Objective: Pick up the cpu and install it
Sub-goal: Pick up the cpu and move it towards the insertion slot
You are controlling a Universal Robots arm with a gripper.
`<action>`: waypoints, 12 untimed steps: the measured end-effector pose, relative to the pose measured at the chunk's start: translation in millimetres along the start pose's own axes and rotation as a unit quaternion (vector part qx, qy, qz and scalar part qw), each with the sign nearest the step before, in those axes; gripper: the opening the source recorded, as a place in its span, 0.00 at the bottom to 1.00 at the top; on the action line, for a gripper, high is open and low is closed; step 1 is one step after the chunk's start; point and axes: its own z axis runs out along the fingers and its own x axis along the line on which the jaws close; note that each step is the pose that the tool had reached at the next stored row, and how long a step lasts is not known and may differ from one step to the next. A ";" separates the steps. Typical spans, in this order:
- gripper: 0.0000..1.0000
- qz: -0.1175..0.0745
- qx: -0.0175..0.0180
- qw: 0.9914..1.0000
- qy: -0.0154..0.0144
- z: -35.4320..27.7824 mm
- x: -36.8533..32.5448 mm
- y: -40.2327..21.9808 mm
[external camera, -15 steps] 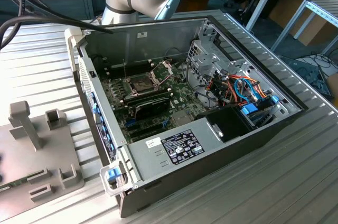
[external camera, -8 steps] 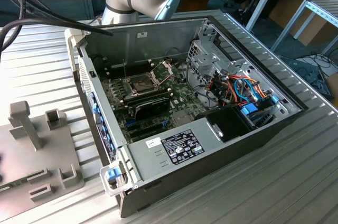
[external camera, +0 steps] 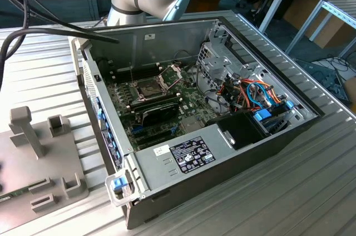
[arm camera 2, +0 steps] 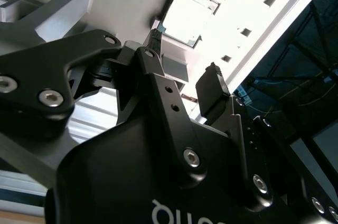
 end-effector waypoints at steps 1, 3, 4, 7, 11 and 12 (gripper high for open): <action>0.54 0.000 0.000 1.000 0.000 0.8 0.0 0.0; 0.54 0.000 0.000 1.000 0.000 2.9 -0.1 0.0; 0.54 0.000 0.000 1.000 0.000 4.4 -0.2 -0.1; 0.54 0.000 0.000 1.000 0.000 7.5 -0.3 -0.1; 0.54 0.000 0.000 1.000 0.000 11.6 -0.5 -0.2; 0.54 0.000 0.000 1.000 0.000 12.6 -0.5 -0.2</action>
